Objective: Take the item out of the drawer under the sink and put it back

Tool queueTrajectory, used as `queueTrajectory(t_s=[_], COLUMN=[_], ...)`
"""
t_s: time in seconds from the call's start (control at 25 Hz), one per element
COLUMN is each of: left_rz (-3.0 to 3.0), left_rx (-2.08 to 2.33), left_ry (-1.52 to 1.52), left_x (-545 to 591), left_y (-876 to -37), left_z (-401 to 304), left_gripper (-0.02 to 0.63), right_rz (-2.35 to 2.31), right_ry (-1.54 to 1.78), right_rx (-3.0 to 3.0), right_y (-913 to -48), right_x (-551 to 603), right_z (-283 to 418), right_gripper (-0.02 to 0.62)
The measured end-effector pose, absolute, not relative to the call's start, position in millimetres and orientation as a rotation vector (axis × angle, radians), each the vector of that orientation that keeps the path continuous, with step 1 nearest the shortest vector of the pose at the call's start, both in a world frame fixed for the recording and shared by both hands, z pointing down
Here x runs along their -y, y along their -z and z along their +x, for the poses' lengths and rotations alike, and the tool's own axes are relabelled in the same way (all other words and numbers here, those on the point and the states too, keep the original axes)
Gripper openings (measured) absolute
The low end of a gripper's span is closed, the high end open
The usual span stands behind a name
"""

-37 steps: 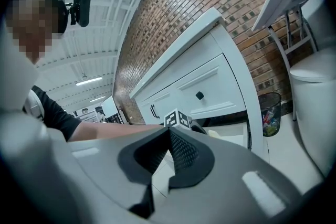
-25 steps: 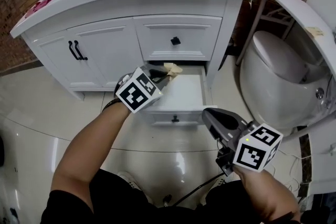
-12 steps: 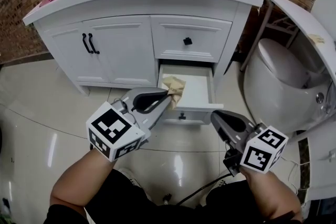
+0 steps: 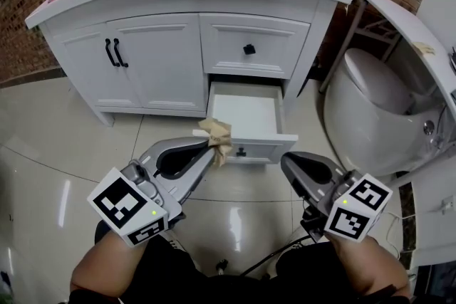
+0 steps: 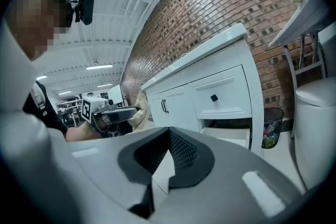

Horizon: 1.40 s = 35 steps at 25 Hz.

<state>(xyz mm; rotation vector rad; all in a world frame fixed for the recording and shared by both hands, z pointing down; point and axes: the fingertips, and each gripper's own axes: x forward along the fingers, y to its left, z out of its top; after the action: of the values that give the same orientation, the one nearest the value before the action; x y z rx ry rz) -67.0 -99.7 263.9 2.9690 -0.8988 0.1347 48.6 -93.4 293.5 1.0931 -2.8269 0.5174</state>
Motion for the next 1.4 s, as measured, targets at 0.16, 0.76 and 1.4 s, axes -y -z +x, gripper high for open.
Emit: queueTrajectory(t_s=[0.16, 0.76, 1.4], left_rz=[2.909, 2.934, 2.91], left_rx=[0.89, 0.854, 0.869], left_ry=[-0.081, -0.131, -0.117], left_x=[106.2, 99.8, 103.2], left_y=[-273.6, -281.3, -284.4], left_z=[-72.9, -63.0, -65.2], left_gripper=[0.015, 0.012, 0.017], right_rz=[1.11, 1.104, 1.097], right_ry=[-0.549, -0.568, -0.573], right_rx=[2.823, 2.816, 2.805], right_y=[-296.2, -299.1, -302.3], right_x=[94.3, 97.7, 98.3], right_z=[54.6, 52.0, 50.0], right_gripper=[0.003, 0.003, 0.003])
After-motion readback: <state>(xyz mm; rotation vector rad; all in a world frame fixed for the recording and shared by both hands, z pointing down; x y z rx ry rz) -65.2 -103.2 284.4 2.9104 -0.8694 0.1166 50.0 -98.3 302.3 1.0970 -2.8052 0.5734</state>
